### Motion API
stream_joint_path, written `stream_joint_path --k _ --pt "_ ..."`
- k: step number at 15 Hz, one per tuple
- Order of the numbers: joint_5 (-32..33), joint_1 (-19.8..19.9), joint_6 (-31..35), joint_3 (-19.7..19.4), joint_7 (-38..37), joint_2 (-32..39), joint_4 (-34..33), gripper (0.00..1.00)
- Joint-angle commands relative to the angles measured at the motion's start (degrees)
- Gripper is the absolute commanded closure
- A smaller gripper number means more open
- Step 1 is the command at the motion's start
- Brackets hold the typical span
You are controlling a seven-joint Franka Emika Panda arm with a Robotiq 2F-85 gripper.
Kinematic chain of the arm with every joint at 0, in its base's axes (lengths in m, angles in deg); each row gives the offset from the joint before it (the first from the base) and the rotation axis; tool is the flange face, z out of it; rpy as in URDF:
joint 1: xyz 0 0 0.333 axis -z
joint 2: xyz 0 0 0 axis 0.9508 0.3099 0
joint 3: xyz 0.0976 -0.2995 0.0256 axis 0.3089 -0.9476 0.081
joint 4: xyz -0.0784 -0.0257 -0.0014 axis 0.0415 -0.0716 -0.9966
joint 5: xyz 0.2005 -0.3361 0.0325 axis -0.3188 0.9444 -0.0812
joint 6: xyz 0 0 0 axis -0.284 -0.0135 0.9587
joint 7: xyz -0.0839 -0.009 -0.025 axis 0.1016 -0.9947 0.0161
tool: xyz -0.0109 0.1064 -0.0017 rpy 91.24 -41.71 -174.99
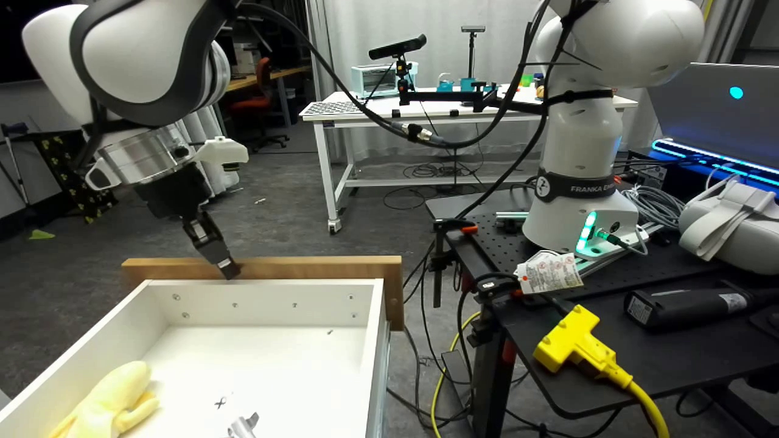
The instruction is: Open the drawer
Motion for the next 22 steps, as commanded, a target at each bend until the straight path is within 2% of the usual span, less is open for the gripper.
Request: stream_joint_path --k 1,17,22 --pt "-0.9 1.6 2.1 -1.1 -1.6 -2.5 2.9 1.0" --pt "0.1 2.3 3.7 -5.7 -11.2 -2.5 2.6 1.0" --pt "-0.5 1.7 3.5 -4.9 -11.2 -4.0 3.1 1.0"
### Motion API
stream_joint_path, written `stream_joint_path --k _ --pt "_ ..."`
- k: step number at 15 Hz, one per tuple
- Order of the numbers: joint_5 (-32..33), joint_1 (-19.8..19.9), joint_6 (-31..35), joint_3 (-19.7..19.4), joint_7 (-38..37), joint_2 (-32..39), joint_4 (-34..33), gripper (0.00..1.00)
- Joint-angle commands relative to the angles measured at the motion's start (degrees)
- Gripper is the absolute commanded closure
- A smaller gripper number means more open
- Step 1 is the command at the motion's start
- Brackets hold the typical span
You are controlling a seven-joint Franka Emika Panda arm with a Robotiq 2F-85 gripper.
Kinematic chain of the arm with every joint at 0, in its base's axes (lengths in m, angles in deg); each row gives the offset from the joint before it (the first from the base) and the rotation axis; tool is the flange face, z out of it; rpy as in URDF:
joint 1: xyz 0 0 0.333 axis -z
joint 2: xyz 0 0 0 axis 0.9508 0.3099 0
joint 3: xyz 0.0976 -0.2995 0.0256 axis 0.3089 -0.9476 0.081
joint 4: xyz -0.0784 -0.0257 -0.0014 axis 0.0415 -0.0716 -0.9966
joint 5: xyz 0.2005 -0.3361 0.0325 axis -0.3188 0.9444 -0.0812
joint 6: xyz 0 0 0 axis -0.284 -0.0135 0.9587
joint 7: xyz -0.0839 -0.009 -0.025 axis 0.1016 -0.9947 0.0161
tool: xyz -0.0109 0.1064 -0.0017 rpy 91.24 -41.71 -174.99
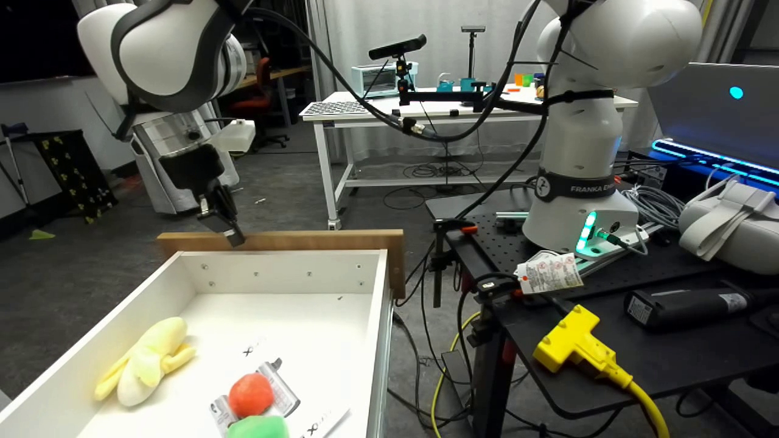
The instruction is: Open the drawer
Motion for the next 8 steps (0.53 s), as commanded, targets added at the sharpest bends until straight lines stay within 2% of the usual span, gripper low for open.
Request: stream_joint_path --k 1,8 --pt "-0.5 -0.5 1.0 1.3 -0.2 -3.6 2.5 1.0" --pt "-2.5 -3.3 1.5 6.4 1.1 -8.4 3.5 1.0"
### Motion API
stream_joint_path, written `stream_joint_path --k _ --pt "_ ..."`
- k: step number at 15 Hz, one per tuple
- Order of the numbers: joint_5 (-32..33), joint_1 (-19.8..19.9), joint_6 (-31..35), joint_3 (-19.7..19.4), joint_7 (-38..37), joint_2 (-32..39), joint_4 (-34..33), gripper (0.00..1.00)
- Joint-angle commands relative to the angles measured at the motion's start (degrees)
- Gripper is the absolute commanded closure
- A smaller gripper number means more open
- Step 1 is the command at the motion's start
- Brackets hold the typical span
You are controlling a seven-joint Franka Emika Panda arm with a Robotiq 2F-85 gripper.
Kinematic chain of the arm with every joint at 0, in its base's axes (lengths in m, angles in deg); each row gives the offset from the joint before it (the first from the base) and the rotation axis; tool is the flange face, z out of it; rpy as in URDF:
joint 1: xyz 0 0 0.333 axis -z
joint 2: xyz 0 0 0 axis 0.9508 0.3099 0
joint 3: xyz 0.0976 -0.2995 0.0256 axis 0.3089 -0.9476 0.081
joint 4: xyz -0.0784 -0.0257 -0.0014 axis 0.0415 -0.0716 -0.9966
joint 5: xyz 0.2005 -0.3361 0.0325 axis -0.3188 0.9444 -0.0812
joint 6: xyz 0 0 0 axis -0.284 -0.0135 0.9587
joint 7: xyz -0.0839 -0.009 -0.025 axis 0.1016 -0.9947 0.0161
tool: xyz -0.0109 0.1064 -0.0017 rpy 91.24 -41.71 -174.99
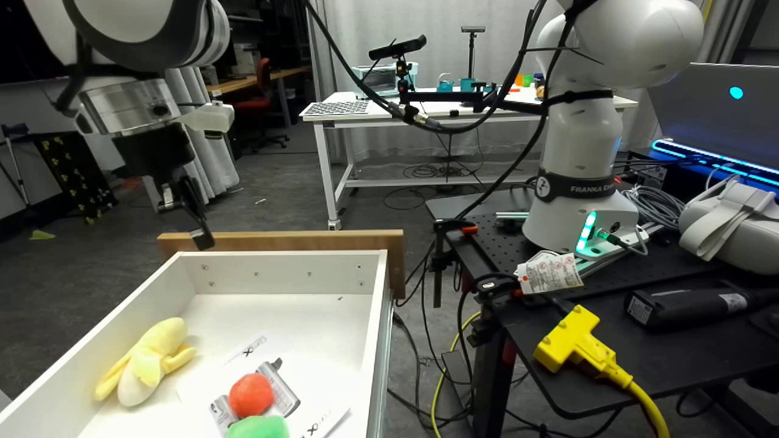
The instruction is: Open the drawer
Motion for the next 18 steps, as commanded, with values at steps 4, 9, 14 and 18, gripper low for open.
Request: stream_joint_path --k 4,9,14,18 --pt "-2.5 -3.2 1.0 3.8 2.1 -4.7 2.3 0.73" --pt "-3.4 -3.8 1.5 5.3 5.1 -5.0 2.1 0.36" --pt "-3.5 -3.7 3.6 5.4 7.3 -5.0 2.4 0.01" --pt "-4.4 -3.5 5.6 5.7 8.1 -5.0 3.0 0.0"
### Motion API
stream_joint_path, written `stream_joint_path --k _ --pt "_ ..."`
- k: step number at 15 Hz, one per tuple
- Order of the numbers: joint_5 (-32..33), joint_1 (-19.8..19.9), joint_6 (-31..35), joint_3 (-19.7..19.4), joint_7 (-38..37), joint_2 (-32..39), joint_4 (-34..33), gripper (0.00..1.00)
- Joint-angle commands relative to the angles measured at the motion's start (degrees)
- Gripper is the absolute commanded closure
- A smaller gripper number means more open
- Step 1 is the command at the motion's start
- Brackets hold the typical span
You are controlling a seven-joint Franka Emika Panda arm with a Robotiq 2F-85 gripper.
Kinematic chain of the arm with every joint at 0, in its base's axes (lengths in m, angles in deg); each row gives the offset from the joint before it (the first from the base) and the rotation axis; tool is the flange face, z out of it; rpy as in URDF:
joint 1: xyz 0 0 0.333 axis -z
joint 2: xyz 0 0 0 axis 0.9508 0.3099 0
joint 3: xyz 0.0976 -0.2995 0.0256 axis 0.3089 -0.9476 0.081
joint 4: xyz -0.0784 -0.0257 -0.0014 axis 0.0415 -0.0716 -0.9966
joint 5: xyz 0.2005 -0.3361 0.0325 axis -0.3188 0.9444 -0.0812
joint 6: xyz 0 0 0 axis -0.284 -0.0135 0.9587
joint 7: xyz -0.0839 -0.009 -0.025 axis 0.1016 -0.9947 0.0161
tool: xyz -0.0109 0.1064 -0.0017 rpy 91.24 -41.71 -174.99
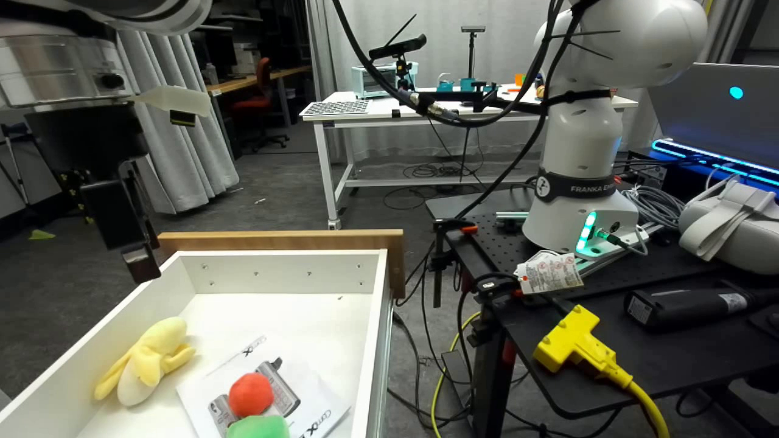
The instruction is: Open the drawer
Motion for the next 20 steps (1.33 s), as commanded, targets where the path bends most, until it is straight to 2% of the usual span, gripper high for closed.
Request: stream_joint_path --k 1,2,20 --pt "-2.2 0.2 2.2 0.3 2.0 -1.7 2.3 0.0" --pt "-0.8 -0.5 0.6 -0.5 0.4 0.0 0.2 0.0" --pt "-1.1 -0.5 0.7 -0.4 0.5 0.0 0.3 0.0"
